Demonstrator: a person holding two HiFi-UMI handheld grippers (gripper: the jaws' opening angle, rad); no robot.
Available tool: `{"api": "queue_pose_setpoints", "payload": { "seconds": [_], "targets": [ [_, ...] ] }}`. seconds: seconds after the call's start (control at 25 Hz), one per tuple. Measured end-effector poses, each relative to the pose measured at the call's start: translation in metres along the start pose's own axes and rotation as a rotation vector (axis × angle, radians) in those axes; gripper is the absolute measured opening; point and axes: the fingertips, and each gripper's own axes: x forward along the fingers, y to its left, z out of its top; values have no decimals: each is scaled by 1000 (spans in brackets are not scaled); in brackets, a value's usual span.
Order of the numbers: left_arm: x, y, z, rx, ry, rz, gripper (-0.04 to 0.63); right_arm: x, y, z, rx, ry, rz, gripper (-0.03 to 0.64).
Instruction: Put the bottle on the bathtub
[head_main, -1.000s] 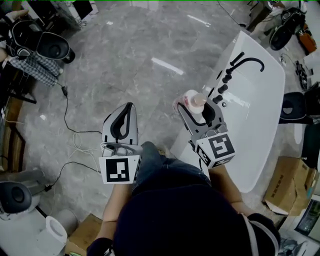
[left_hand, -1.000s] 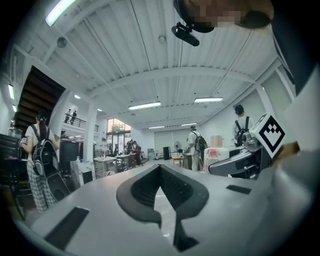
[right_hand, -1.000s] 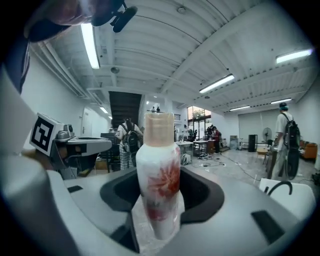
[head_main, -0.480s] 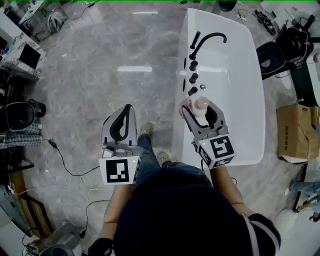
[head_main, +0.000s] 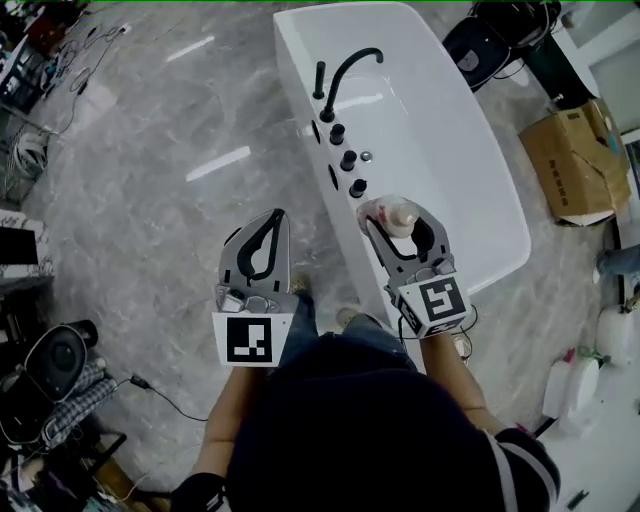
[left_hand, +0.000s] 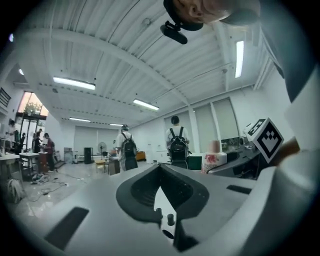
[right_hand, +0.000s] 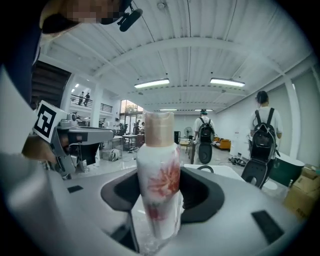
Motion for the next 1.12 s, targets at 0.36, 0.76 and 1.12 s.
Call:
{"api": "queue_pose_setpoints", "payload": {
  "seconds": [0.36,0.76,1.12],
  "targets": [
    [68,-25,-12,-2,9,-312,23,-5,-34,-18,68,43,-238,238],
    [107,-65,-55,20,98,-492,23,1,-54,-79,116,136,-322,238],
    [141,-84,-114,4,219,-514,23,27,-83,-162,161,241,-282,238]
  ]
}}
